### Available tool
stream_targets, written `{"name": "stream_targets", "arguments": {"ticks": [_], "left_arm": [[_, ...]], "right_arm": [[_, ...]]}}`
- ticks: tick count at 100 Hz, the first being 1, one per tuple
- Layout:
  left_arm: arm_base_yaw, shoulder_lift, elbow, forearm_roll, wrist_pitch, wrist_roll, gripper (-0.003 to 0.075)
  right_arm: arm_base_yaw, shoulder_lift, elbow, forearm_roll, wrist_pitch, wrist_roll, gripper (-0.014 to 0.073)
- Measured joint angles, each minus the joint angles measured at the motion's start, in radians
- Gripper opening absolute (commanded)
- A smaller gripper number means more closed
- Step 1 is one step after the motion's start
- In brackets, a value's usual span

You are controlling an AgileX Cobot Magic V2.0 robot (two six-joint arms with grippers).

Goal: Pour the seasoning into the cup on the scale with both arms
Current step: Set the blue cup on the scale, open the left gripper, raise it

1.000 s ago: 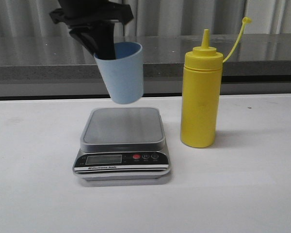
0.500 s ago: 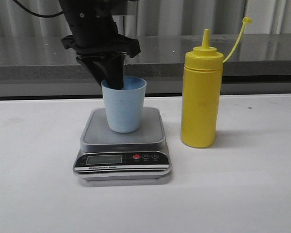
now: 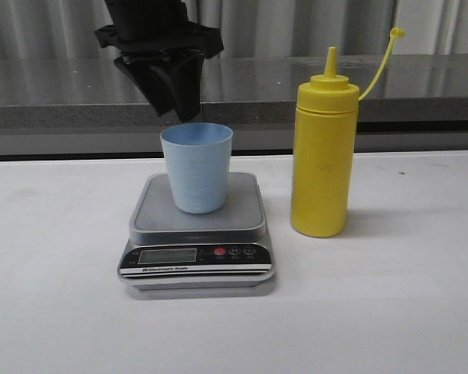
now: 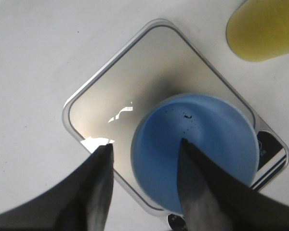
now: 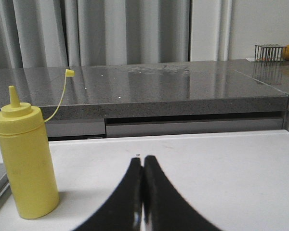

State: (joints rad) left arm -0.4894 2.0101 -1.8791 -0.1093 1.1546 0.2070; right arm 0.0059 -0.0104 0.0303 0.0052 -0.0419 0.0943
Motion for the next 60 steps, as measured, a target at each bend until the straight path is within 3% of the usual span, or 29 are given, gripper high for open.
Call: {"name": "stream_targets", "arguments": {"ticks": [26,60], "left_arm": [[0.000,-0.068,-0.004,0.010,0.039,0.000,0.0013],[0.034,-0.158,-0.004,0.016,0.059,0.000,0.0010]], "right_arm": [[0.000,0.000,0.000,0.000,0.000,0.000,-0.0067],[0.000,0.000,0.000,0.000,0.000,0.000,-0.0067]]}}
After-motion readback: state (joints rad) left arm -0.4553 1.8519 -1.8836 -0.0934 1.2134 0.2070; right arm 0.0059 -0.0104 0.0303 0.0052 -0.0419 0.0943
